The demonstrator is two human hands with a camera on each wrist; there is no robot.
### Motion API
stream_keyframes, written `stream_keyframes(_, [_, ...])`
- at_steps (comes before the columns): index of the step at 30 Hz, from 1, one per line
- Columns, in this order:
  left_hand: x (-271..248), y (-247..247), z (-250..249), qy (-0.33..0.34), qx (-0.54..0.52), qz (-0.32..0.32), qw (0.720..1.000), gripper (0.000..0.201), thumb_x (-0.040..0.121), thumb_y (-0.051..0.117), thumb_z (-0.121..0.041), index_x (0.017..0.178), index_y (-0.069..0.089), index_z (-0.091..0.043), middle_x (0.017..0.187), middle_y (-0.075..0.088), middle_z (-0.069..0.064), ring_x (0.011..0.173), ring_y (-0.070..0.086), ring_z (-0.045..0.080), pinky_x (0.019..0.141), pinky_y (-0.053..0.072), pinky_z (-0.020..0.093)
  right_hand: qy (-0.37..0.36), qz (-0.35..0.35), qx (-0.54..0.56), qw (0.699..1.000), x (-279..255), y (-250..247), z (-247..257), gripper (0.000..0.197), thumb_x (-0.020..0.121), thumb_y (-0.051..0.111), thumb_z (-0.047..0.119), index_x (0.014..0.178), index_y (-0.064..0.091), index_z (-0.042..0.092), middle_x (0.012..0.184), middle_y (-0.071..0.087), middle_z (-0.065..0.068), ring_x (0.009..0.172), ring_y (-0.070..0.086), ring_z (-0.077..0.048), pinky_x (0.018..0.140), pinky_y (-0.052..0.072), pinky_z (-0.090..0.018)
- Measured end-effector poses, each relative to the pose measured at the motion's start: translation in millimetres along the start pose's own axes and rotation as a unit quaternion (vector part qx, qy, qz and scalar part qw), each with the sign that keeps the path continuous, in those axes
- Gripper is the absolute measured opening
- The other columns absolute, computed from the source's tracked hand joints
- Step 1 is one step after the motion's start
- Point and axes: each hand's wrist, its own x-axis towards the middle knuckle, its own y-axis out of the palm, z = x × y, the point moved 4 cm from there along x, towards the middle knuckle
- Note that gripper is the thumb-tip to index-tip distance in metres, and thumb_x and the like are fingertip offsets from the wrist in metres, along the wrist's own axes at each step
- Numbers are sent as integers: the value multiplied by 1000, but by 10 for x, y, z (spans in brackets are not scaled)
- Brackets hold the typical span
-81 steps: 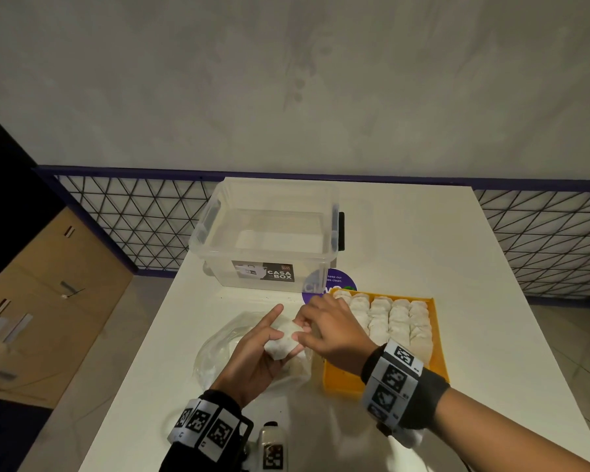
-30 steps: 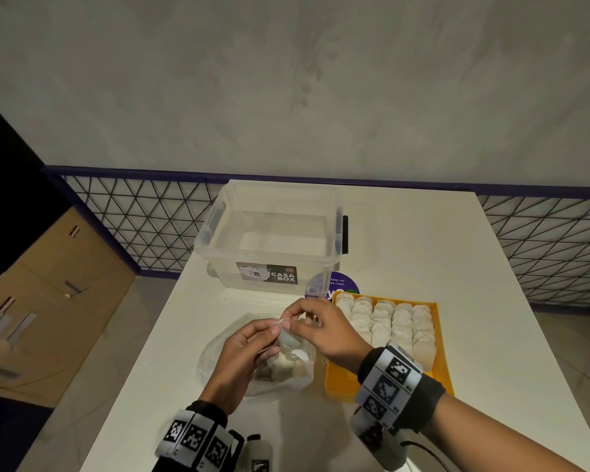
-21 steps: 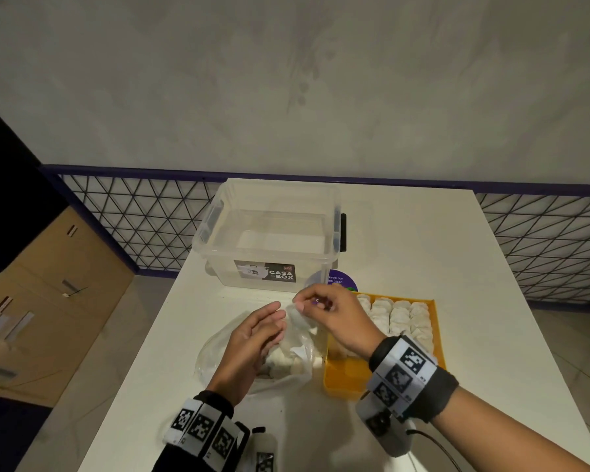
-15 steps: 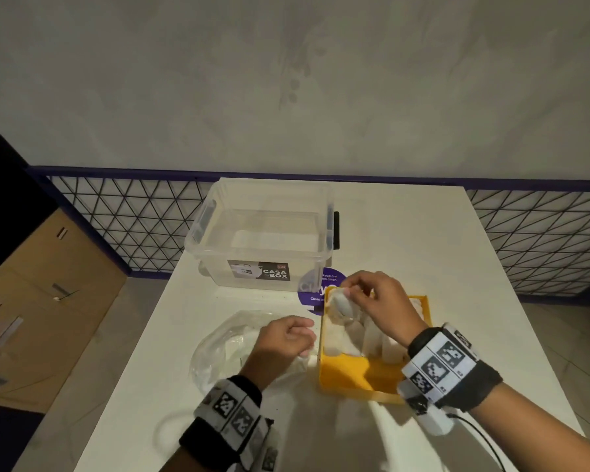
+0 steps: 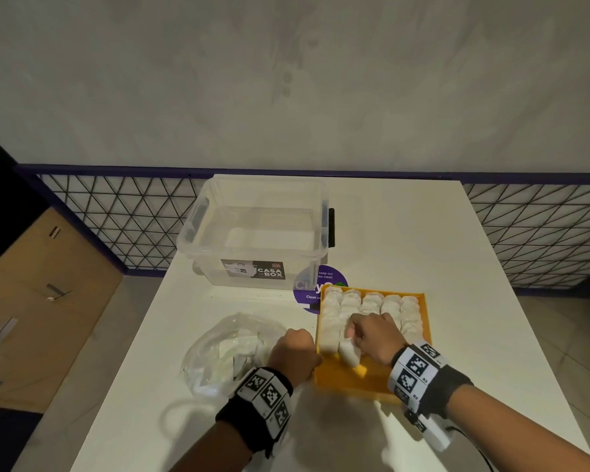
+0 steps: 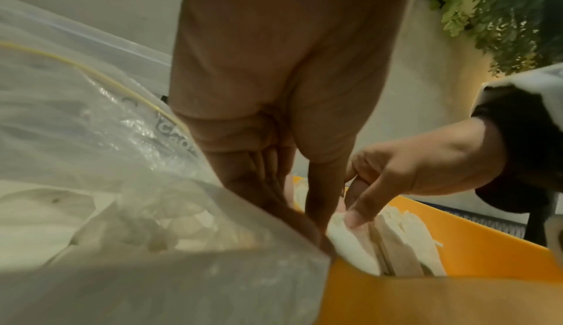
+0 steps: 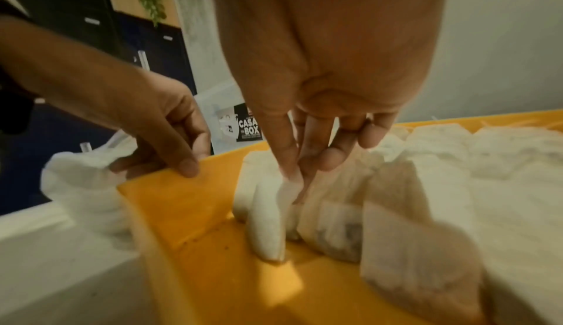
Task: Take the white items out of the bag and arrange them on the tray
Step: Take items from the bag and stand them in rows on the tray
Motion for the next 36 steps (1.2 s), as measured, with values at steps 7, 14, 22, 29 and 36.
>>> stream_keyframes(7, [-71, 40, 23, -38, -77, -13, 996, 31, 95, 53, -24, 105, 63, 4, 100, 67, 20, 77, 55, 21, 83, 54, 33, 11, -94, -45, 995, 106, -2, -95, 19, 94, 38, 22, 105, 53, 21, 105, 62, -3, 104, 50, -23, 94, 29, -34])
stream_keyframes(14, [-30, 86, 31, -31, -30, -5, 999, 28, 94, 54, -21, 103, 61, 5, 97, 67, 23, 74, 57, 24, 80, 55, 33, 10, -80, -70, 994, 90, -36, -79, 21, 93, 40, 24, 109, 54, 20, 109, 61, -4, 108, 48, -23, 96, 29, -35])
stream_keyframes(22, [-175, -214, -83, -107, -129, 20, 986, 19, 91, 54, -24, 80, 62, -13, 74, 64, 7, 59, 58, 14, 62, 52, 25, -72, -125, -77, 987, -40, -276, 247, 23, 93, 41, 25, 111, 55, 20, 119, 57, 0, 112, 42, -20, 94, 30, -31])
stream_keyframes(29, [-441, -883, 522, -159, -305, -90, 935, 14, 88, 60, -11, 79, 68, -3, 62, 65, 3, 55, 58, 14, 62, 54, 29, -208, -83, -25, 974, -148, -197, 991, 26, 96, 38, 23, 109, 59, 13, 120, 49, -10, 109, 37, -24, 92, 28, -33])
stream_keyframes(36, [-368, -492, 949, -225, 40, 108, 967, 42, 81, 65, -32, 116, 58, -9, 126, 58, 12, 114, 53, 26, 91, 40, 30, -191, 63, -124, 972, -18, 304, 1228, 37, 92, 42, 34, 124, 52, 19, 146, 26, -20, 126, 32, -43, 103, 35, -47])
